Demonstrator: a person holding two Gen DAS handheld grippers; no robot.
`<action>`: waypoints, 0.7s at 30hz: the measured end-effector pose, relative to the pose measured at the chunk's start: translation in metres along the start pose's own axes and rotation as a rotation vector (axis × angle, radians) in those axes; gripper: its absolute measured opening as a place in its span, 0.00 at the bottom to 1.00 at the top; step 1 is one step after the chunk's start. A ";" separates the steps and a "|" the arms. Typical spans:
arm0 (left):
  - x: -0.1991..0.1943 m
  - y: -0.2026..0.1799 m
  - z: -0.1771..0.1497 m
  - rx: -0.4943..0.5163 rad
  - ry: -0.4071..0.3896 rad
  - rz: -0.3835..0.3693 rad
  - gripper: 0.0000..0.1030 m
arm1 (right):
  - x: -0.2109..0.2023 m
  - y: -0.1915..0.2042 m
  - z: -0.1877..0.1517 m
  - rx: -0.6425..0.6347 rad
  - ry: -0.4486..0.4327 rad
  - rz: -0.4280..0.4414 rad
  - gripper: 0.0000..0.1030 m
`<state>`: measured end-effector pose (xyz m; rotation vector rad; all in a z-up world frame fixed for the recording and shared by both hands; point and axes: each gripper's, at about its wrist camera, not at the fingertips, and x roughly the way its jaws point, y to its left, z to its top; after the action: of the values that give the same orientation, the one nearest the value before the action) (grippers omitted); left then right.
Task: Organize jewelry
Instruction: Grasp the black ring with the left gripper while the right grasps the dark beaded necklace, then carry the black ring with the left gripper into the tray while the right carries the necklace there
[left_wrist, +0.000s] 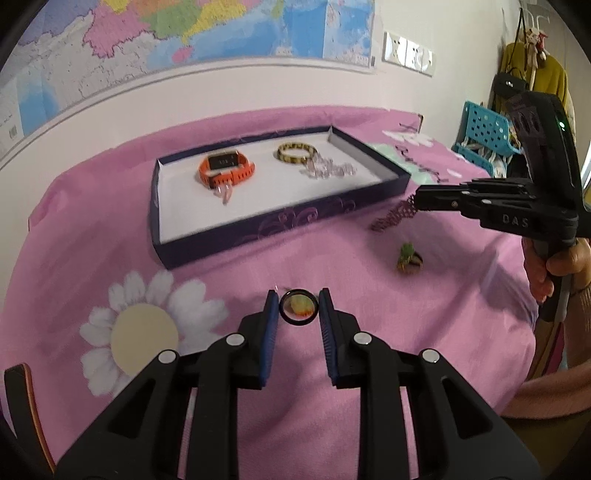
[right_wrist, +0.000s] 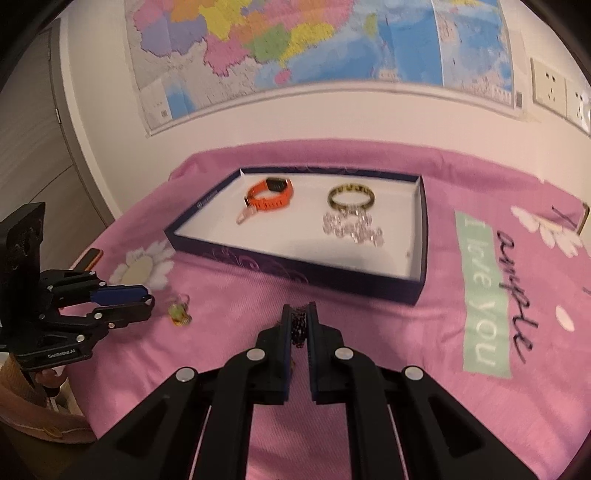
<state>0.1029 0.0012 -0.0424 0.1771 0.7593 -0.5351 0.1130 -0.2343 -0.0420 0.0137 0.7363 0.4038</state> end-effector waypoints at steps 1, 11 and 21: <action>-0.001 0.001 0.003 -0.003 -0.008 -0.003 0.22 | -0.001 0.001 0.003 -0.005 -0.006 0.001 0.06; 0.000 0.014 0.040 -0.040 -0.075 0.014 0.22 | -0.014 0.007 0.038 -0.052 -0.086 -0.012 0.06; 0.020 0.029 0.071 -0.058 -0.092 0.054 0.22 | -0.003 -0.003 0.071 -0.051 -0.132 -0.029 0.06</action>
<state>0.1735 -0.0060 -0.0064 0.1180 0.6777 -0.4669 0.1585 -0.2293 0.0121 -0.0189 0.5956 0.3899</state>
